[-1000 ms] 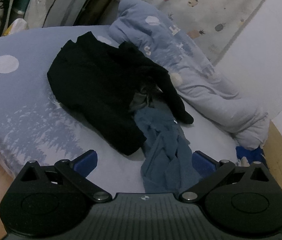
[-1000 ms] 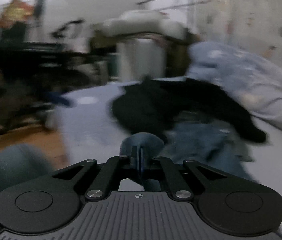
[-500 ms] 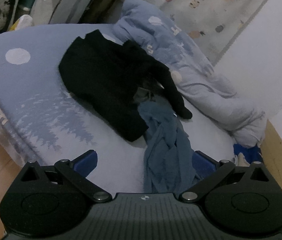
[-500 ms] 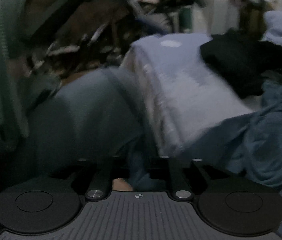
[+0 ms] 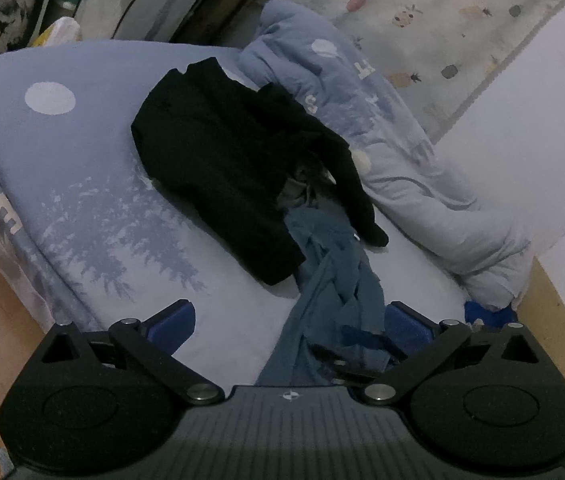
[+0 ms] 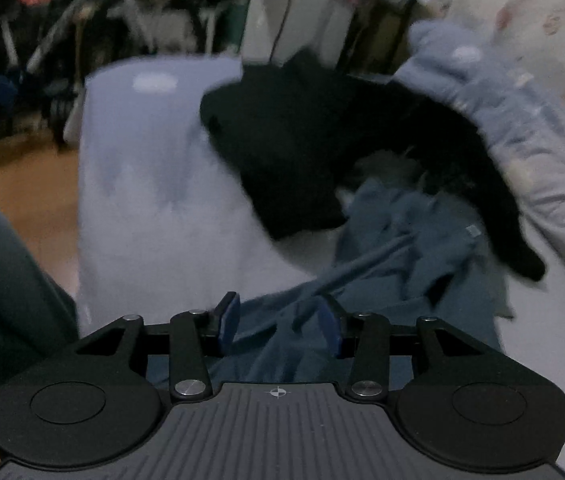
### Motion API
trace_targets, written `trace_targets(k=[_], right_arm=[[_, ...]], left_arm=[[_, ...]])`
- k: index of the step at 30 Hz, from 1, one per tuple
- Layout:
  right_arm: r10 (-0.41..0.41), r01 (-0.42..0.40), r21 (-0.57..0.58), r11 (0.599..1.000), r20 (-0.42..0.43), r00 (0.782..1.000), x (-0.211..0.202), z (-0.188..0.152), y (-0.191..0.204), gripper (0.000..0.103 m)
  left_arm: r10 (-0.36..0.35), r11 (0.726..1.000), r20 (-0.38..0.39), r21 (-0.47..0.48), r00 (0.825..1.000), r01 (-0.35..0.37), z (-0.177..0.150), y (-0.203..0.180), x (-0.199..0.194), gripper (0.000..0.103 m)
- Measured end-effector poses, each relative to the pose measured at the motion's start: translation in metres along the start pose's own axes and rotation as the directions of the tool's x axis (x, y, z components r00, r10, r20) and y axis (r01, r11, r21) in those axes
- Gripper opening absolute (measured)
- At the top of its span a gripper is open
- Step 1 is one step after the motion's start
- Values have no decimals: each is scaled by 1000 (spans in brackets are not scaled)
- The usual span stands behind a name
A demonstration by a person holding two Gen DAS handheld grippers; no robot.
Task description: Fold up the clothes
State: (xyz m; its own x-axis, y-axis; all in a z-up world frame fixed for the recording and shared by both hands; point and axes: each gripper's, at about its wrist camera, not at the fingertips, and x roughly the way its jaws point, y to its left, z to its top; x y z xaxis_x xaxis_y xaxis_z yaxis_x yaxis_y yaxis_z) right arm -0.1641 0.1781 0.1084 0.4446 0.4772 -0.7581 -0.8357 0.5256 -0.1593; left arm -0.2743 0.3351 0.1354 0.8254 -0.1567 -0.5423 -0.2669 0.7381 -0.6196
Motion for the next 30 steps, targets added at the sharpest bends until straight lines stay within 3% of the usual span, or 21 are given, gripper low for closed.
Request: trace_targets(k=[3, 4, 7, 8, 12, 16, 22, 26, 30], right_arm=[[-11, 7, -54, 998, -68, 998, 26, -3, 5, 43], [-19, 13, -58, 998, -92, 996, 34, -4, 3, 37], [-37, 29, -67, 997, -126, 991, 40, -14, -2, 8], [-31, 23, -69, 997, -123, 992, 40, -16, -5, 6], [-51, 51, 27, 998, -16, 999, 1, -17, -26, 3], [-110, 90, 179, 980, 109, 988, -56, -18, -64, 3], [-323, 232, 416, 880, 165, 932, -132, -44, -169, 3], [-469, 339, 536, 773, 124, 875, -165, -74, -249, 3], [-574, 458, 554, 695, 44, 818, -175, -100, -309, 3]], left_arm=[[0, 1000, -3, -4, 1000, 0, 0, 3, 0, 103], [1, 1000, -5, -6, 1000, -1, 1, 4, 0, 103], [8, 1000, -14, -17, 1000, -8, 1, 7, 3, 103], [8, 1000, -15, -17, 1000, -8, 1, 8, 3, 103], [12, 1000, -12, -14, 1000, -12, 1, 6, 2, 103], [23, 1000, -10, -7, 1000, -23, 1, 1, 3, 103], [33, 999, 9, 20, 999, -33, 5, -18, 6, 103], [45, 998, 31, 42, 998, -47, 10, -34, 8, 103], [56, 996, 49, 63, 997, -59, 14, -49, 13, 103]])
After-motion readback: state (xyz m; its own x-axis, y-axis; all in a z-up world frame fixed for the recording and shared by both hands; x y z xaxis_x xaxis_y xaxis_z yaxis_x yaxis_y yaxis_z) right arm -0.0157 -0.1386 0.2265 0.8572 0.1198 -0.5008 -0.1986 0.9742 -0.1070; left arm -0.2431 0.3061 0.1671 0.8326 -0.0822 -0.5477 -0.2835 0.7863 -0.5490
